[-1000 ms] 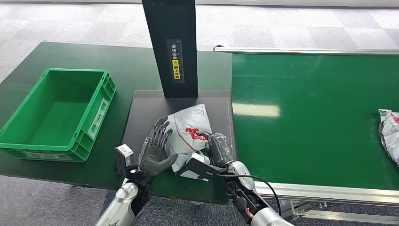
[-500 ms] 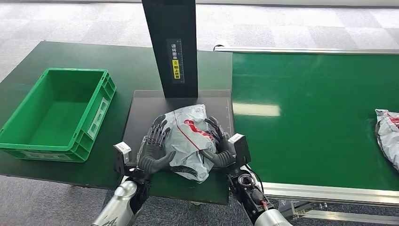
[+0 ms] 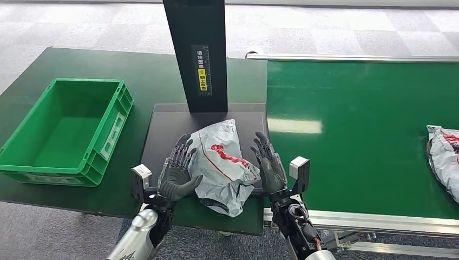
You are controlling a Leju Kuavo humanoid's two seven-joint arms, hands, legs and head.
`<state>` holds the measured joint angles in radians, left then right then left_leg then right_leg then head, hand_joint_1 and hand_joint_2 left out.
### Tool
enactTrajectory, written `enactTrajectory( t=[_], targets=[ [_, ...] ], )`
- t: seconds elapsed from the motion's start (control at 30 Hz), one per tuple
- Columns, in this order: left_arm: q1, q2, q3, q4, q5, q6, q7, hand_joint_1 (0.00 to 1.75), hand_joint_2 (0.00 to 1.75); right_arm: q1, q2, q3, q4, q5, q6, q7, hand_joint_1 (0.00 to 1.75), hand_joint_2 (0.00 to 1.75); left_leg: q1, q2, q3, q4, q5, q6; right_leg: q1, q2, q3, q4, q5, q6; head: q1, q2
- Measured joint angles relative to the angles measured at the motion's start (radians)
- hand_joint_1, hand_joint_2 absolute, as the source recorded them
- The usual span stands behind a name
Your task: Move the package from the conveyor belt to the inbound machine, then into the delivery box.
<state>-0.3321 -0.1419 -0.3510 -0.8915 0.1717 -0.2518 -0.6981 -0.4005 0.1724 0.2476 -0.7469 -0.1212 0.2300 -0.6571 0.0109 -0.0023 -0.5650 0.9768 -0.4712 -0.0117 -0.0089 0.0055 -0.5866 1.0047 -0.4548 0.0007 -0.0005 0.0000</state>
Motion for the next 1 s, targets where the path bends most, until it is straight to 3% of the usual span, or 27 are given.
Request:
enactTrajectory(
  t=[0.4,0.47,0.57,0.63,0.87,1.0],
  targets=[
    [0.022,0.0,0.015,-0.022,-0.051,0.028,0.0,0.0,1.75,0.042,-0.01,-0.02,-0.064,-0.035,0.071,0.032,0.0,1.75,0.0,0.0,0.0,0.0,0.0,0.0,0.0,0.0,0.0,0.0,0.0,0.0,0.0,0.0],
    [0.023,0.001,0.015,-0.025,-0.16,0.139,0.0,0.0,1.75,0.054,-0.012,-0.028,-0.085,-0.01,0.072,0.036,0.0,1.75,0.0,0.0,0.0,0.0,0.0,0.0,0.0,0.0,0.0,0.0,0.0,0.0,0.0,0.0],
    [0.016,0.007,-0.001,-0.013,-0.384,0.381,0.004,0.0,1.75,0.068,-0.017,-0.04,-0.112,0.029,0.066,0.043,0.0,1.75,0.0,0.0,0.0,0.0,0.0,0.0,0.0,0.0,0.0,0.0,0.0,0.0,0.0,0.0],
    [0.01,0.012,-0.019,-0.002,-0.479,0.474,0.02,0.0,1.75,0.075,-0.02,-0.052,-0.125,0.041,0.065,0.045,0.0,1.75,0.0,0.0,0.0,0.0,0.0,0.0,0.0,0.0,0.0,0.0,0.0,0.0,0.0,0.0],
    [-0.016,0.014,-0.114,0.016,-0.797,0.657,0.182,0.0,1.75,0.097,-0.024,-0.092,-0.158,0.046,0.066,0.045,0.0,1.75,0.0,0.0,0.0,0.0,0.0,0.0,0.0,0.0,0.0,0.0,0.0,0.0,0.0,0.0],
    [-0.03,0.014,-0.16,0.025,-0.943,0.65,0.315,0.0,1.75,0.113,-0.021,-0.111,-0.182,0.053,0.079,0.057,0.0,1.75,0.0,0.0,0.0,0.0,0.0,0.0,0.0,0.0,0.0,0.0,0.0,0.0,0.0,0.0]
  ],
)
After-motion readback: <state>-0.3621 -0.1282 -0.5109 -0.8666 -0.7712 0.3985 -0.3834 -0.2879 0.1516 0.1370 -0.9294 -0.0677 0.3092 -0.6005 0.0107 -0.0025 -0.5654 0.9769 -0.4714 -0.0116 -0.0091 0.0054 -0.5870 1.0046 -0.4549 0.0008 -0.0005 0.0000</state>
